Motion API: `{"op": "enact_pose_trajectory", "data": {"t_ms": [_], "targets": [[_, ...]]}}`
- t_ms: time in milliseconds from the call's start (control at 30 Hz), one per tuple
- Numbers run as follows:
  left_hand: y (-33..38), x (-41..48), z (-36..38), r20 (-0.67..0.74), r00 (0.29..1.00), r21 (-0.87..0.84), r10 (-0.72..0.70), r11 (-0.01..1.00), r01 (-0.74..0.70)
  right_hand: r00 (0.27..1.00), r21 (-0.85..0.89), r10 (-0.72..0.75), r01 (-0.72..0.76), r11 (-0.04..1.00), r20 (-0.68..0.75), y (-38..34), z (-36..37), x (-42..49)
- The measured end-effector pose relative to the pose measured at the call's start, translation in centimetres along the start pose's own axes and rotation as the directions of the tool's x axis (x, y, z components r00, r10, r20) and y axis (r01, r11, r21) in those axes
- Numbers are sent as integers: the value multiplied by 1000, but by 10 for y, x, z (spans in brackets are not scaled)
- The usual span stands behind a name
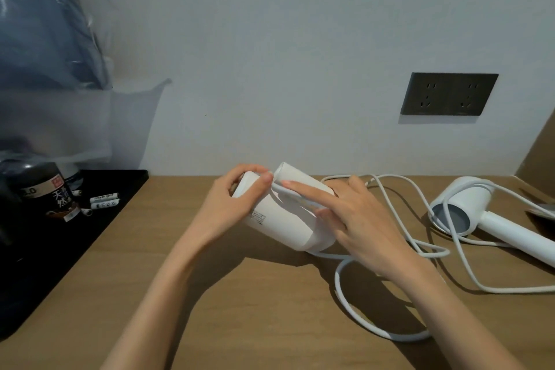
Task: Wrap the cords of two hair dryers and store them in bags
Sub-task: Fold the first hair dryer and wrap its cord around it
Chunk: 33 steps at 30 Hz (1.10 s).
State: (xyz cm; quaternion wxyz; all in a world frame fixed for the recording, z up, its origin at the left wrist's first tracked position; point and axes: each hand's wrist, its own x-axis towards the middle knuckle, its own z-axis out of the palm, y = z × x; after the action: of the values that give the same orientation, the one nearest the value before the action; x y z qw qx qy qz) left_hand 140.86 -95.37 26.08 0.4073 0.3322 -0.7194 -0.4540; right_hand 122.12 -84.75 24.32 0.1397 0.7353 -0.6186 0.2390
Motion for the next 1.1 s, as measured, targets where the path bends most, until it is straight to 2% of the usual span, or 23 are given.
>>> {"op": "enact_pose_trajectory", "data": {"t_ms": [133, 233, 333, 467, 567, 667, 867, 967, 1100], "targets": [[-6, 2, 9, -46, 997, 11, -65, 998, 65, 1000, -41, -7, 7, 999, 1, 3, 4, 0], [-8, 3, 8, -26, 990, -32, -137, 990, 136, 998, -104, -32, 27, 994, -48, 5, 8, 1], [-7, 2, 8, -14, 990, -53, -140, 989, 139, 996, -118, -32, 22, 993, -83, 5, 11, 1], [-6, 0, 12, -38, 982, -129, -184, 975, 178, 993, -61, 17, -25, 998, -120, 6, 13, 2], [-7, -1, 12, -35, 969, -201, -245, 951, 233, 974, 28, 91, -87, 996, -206, 5, 12, 5], [-8, -1, 12, -57, 957, -254, -284, 931, 261, 969, 110, 127, -105, 988, -210, 9, 15, 4], [-1, 1, 8, -137, 963, -248, -234, 949, 195, 971, 170, 93, -55, 984, -221, 25, 2, 6], [2, 2, 1, -200, 963, -239, -178, 963, 128, 970, 269, 150, -95, 958, -192, 36, -6, 4], [3, 5, -10, -320, 925, -335, -206, 938, 93, 965, 268, 178, -122, 956, -194, 38, -9, 0]]}}
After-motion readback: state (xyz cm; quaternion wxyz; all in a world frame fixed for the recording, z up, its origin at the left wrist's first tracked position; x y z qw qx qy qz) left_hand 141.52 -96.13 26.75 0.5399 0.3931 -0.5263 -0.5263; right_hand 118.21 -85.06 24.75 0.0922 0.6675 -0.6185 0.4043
